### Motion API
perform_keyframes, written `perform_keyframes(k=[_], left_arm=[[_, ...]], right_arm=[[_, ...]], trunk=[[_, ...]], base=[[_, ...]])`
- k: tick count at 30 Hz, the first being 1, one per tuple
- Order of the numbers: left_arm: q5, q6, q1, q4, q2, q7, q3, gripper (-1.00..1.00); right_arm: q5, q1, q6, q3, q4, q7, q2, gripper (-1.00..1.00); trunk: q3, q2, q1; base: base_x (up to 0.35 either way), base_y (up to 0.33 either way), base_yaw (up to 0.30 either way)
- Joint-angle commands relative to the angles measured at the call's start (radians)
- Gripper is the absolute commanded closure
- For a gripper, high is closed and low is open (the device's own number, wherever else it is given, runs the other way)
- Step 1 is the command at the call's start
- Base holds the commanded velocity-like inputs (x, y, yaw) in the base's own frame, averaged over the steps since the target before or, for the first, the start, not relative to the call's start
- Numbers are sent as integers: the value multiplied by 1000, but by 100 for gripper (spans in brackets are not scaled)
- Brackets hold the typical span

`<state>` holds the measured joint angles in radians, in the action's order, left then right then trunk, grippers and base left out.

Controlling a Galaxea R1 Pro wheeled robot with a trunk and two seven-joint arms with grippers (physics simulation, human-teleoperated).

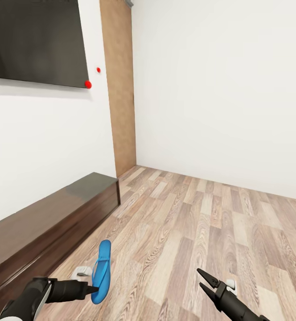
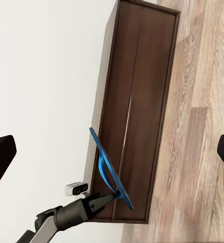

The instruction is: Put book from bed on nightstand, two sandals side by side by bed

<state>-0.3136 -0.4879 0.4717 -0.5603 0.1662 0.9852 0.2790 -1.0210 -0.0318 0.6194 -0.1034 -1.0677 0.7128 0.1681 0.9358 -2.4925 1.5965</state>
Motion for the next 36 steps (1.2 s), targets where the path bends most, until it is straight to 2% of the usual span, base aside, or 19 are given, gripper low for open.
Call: perform_keyframes(k=[1, 28, 36], left_arm=[[-8, -8, 1, -1, -1, 6, 6, 100], [-7, -8, 1, 0, -2, 9, 6, 100], [-7, -8, 1, -1, -2, 8, 6, 100]], right_arm=[[-6, 0, 7, -2, 0, 0, 0, -100], [-10, 0, 6, 4, 0, -1, 0, -100], [-11, 0, 6, 8, 0, -1, 0, -100]], trunk=[[1, 0, 0], [10, 0, 0], [13, 0, 0]], base=[[-48, -2, 111], [-5, 0, 236], [-90, -24, 250]])
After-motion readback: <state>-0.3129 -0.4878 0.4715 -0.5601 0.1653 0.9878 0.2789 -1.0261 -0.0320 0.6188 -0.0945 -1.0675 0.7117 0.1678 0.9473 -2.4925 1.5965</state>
